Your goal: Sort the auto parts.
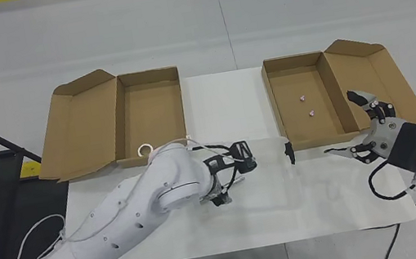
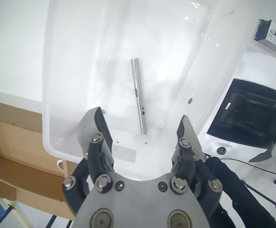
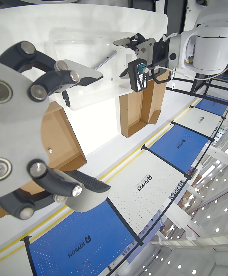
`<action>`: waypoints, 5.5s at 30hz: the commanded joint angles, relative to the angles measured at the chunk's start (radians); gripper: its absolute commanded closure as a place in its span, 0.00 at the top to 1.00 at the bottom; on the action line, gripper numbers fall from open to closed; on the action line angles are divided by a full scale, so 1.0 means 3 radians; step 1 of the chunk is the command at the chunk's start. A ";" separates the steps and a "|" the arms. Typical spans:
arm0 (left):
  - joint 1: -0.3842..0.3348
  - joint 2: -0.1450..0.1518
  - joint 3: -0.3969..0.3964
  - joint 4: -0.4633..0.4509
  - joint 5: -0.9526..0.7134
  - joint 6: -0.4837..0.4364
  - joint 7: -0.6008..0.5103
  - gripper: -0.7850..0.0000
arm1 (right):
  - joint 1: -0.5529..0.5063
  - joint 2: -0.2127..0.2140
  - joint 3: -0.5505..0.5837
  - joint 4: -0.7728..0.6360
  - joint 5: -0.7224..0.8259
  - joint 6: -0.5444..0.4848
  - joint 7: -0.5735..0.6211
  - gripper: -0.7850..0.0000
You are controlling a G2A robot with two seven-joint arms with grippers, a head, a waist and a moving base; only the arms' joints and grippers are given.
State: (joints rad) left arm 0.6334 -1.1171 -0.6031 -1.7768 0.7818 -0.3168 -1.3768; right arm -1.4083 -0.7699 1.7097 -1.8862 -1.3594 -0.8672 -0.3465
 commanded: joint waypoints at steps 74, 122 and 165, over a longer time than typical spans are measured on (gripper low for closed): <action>-0.0127 -0.0304 -0.0036 0.0750 -0.0216 -0.0180 0.0236 0.00 | 0.0000 0.0000 0.0000 0.0000 0.0000 0.0000 0.0000 1.00; 0.0873 0.0079 -0.2048 -0.0060 -0.1167 -0.0512 0.2099 0.00 | 0.0000 0.0000 0.0000 0.0000 0.0000 0.0000 0.0000 1.00; -0.0833 -0.0402 -0.1046 0.3656 -0.0938 0.0319 0.1702 0.00 | 0.0000 0.0000 0.0000 0.0000 0.0000 0.0000 0.0000 1.00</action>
State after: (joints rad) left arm 0.3986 -1.2291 -0.9316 -0.7106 0.5055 -0.2176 -0.8535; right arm -1.4083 -0.7699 1.7097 -1.8862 -1.3594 -0.8672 -0.3465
